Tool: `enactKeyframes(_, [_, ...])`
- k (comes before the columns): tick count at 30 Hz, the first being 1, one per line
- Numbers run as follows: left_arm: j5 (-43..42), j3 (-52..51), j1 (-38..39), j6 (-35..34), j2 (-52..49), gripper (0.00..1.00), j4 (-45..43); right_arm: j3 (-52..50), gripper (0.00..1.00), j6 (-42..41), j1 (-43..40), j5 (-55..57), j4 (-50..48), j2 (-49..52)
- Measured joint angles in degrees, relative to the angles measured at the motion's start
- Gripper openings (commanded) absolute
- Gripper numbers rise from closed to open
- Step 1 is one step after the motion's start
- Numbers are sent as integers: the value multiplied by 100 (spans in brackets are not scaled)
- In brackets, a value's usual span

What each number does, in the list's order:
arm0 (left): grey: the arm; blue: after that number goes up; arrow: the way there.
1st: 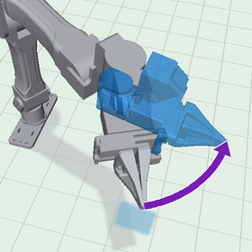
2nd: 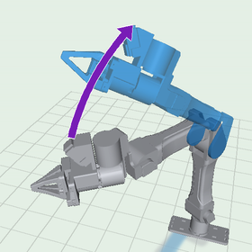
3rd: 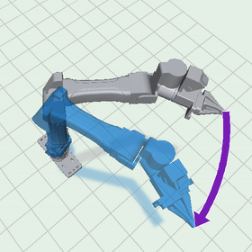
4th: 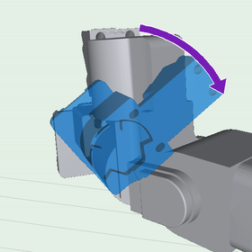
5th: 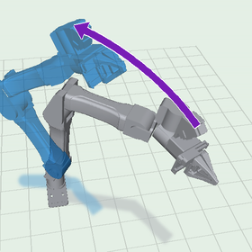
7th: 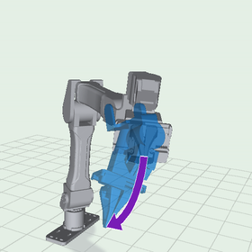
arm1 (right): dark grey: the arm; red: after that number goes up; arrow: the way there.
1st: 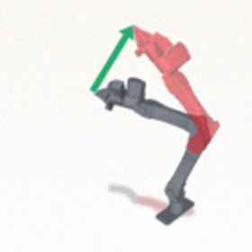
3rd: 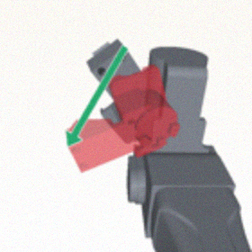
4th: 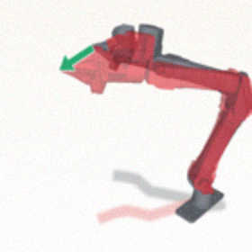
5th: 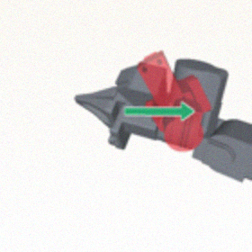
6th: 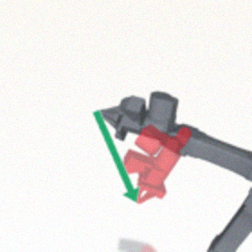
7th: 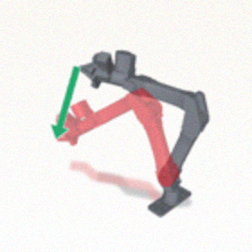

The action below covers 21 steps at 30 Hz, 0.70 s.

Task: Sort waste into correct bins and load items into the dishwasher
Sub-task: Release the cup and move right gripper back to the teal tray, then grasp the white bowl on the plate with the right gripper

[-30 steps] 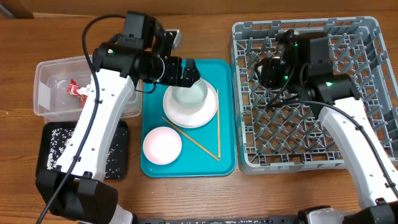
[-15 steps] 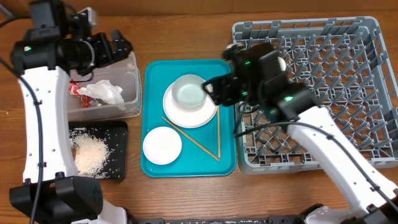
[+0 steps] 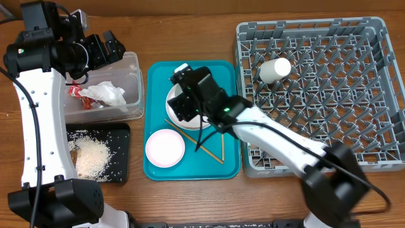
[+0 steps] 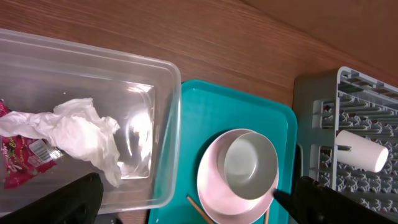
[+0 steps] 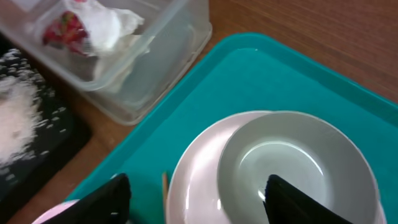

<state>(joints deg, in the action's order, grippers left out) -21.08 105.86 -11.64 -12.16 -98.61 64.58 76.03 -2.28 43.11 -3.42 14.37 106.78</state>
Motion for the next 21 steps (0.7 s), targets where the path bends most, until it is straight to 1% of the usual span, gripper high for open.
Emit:
enactKeyframes(3, [15,0,0,2,0,100,2,0,64,186,0,83,-378,431])
enactKeyframes(5, [20,0,0,0,2,100,2,0,60,254,0,101,-457,669])
enactKeyframes(6, [20,0,0,2,0,100,2,0,59,284,0,109,-442,761])
enactKeyframes(11, [33,0,0,2,0,100,4,0,44,352,0,136,-210,946])
enactKeyframes(14, [33,0,0,0,0,100,4,0,41,380,0,136,2,946])
enactKeyframes(18, [33,0,0,0,2,100,7,0,26,380,0,203,216,946])
enactKeyframes(21, [33,0,0,2,0,100,11,0,21,382,0,339,321,946])
